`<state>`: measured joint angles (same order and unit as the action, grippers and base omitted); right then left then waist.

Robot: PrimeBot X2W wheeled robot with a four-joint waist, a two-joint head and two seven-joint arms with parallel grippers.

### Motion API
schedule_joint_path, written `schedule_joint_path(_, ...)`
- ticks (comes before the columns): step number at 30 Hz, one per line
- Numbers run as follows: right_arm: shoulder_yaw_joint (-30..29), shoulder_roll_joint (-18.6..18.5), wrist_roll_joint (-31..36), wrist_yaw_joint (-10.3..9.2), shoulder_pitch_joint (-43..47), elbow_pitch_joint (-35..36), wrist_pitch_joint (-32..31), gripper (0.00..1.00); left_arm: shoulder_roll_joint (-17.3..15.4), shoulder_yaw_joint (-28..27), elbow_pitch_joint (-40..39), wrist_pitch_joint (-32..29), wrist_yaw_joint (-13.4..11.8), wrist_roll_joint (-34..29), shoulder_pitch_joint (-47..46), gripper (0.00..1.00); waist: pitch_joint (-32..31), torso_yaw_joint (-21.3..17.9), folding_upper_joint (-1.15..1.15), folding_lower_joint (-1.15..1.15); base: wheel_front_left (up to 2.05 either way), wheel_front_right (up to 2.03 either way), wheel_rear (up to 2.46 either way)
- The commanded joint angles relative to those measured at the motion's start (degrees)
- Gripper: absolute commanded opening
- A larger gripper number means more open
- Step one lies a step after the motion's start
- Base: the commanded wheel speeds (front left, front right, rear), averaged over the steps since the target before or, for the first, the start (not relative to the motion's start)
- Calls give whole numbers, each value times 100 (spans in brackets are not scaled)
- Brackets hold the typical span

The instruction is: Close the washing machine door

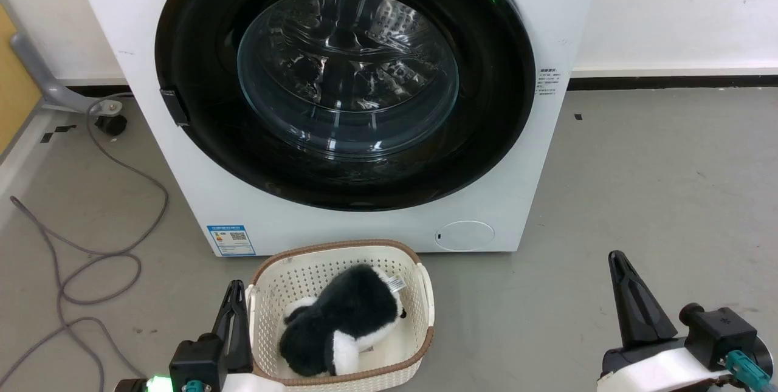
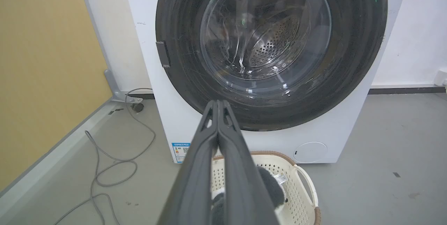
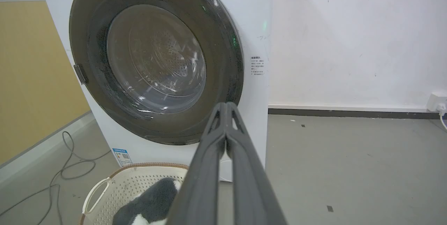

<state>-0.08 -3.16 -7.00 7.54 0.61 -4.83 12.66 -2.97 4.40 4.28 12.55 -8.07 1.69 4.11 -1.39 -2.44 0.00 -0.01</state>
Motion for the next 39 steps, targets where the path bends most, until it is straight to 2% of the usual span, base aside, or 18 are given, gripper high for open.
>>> schedule_joint_path(1, 1, 5, 70, -1, -11, 49, -49, 0, 0, -27, -36, -44, 29, -28, -67, 0, 3, 5, 0, 1, 0, 0, 0)
schedule_joint_path(39, 3, 13, 295, -3, -28, 204, -483, 0, 3, -175, -176, -477, 307, -78, -189, 0, 51, 90, 0, 1, 0, 0, 0)
